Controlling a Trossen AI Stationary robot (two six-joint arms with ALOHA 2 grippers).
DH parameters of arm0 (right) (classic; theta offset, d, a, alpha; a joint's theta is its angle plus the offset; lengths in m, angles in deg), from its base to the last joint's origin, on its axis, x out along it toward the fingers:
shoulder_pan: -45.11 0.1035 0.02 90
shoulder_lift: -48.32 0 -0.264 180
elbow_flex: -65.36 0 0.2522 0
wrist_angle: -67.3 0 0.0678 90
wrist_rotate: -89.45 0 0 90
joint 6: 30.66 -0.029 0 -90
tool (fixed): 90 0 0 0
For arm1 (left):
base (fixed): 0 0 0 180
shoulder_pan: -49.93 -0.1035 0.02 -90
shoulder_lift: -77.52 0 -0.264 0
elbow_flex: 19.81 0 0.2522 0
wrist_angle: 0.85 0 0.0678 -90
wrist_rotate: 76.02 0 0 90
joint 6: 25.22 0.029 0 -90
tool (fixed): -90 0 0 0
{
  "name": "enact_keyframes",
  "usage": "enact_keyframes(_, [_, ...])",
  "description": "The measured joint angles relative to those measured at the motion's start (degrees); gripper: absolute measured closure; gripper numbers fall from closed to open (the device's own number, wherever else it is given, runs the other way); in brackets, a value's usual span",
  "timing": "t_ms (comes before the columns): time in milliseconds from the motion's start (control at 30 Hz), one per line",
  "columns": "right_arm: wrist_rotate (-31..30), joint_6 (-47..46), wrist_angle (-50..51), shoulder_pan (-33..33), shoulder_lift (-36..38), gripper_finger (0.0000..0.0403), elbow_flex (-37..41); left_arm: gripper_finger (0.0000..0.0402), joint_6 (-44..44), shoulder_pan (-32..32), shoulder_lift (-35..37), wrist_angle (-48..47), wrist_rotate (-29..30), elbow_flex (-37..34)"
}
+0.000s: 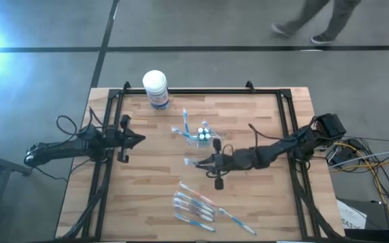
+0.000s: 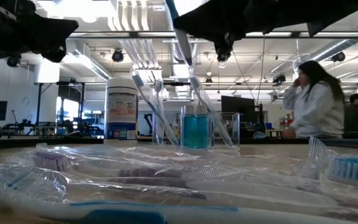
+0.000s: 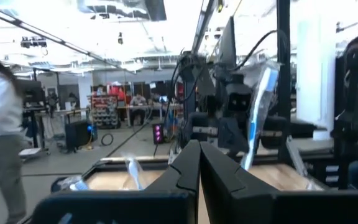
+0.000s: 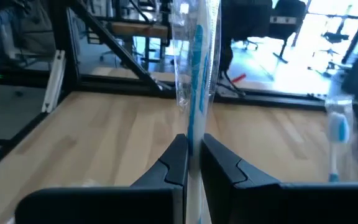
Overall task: Pick & Place toothbrushing station
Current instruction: Put the blue toothbrush in the transparent organizer
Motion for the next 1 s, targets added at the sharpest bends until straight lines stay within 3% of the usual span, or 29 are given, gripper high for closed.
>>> enact_keyframes(400, [0.6, 2.3, -2.2, -0.9, -0.1, 0.0383, 0.0, 0.0374, -5.1, 1.9, -2.9, 0.6, -1.9, 0.1])
enact_keyframes(833, [0.6, 1.7, -2.2, -1.6, -0.1, 0.0383, -0.1, 0.0266, -5.1, 2.4, -10.5, 2.7, -3.6, 2.9])
enact_keyframes(1000, [0.5, 1.4, -2.1, -1.6, -0.1, 0.0383, -0.1, 0.0245, -6.4, 2.6, -12.5, 4.3, -4.1, 4.1])
